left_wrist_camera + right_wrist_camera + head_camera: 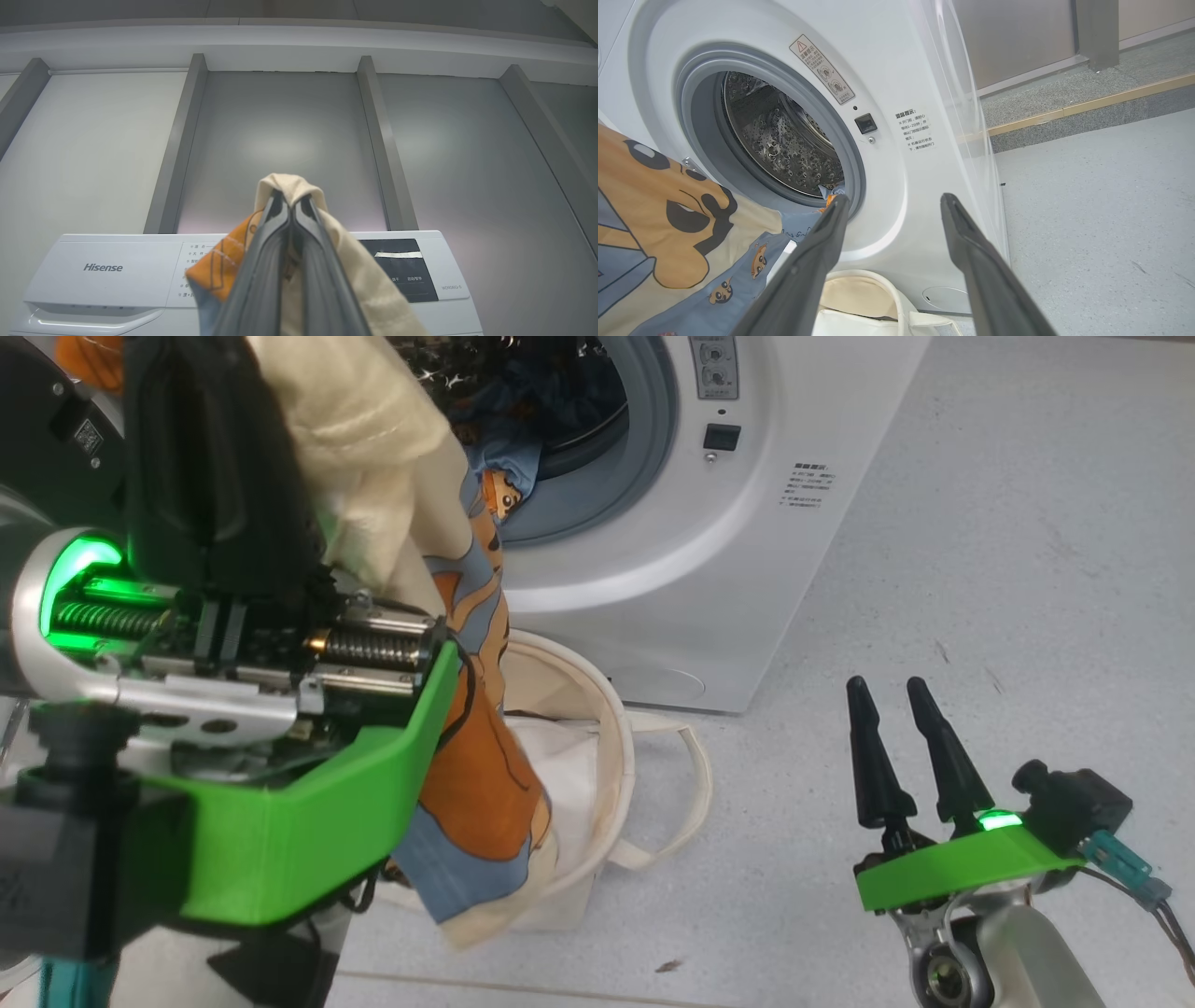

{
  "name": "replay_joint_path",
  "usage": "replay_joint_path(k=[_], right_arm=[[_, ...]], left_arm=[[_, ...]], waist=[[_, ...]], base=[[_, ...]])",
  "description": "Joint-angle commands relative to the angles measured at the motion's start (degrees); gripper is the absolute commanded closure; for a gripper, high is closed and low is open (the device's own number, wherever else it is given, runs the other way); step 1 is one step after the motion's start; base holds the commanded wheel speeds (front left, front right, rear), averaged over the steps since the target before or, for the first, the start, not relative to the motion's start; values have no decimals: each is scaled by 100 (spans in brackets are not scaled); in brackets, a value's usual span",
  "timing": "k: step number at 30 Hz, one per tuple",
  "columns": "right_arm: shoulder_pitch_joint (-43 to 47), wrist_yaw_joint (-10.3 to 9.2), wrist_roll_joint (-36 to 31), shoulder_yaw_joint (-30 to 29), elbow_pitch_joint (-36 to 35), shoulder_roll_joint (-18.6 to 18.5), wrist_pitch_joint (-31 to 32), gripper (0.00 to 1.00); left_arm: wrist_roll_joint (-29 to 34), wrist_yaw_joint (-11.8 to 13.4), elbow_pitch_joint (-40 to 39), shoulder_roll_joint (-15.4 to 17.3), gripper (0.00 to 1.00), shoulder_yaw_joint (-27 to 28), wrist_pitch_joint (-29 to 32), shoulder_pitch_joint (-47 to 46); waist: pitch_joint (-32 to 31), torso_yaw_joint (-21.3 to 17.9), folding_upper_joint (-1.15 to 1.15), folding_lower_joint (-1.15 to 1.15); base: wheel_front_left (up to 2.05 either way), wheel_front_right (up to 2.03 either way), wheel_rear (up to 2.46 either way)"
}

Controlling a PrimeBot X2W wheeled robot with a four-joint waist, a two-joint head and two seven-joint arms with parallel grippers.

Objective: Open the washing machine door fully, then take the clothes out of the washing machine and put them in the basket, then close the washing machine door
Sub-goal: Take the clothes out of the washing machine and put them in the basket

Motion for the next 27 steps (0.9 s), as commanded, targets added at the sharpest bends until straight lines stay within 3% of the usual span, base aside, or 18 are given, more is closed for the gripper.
replay_joint_path(k=[1, 8, 21, 27], right_arm=[[-21, 1, -13, 116, -159, -5, -70, 0], [-39, 1, 1, 127, -143, -5, -70, 0], [-63, 1, 41, 152, -166, -5, -70, 0], [-151, 1, -5, 143, -193, -5, -70, 0]], left_arm=[[-8, -6, -55, 73, 100, 203, 8, -116], [-90, -76, 573, 77, 100, 240, 8, 54], [-150, -206, 3535, 320, 100, 510, 8, 675], [-145, -250, 4337, 296, 100, 626, 8, 635]], waist=[[21, 2, 0, 0], [52, -16, 0, 0], [194, -210, 0, 0], [458, -260, 0, 0]], base=[[0, 0, 0], [0, 0, 0], [0, 0, 0], [0, 0, 0]])
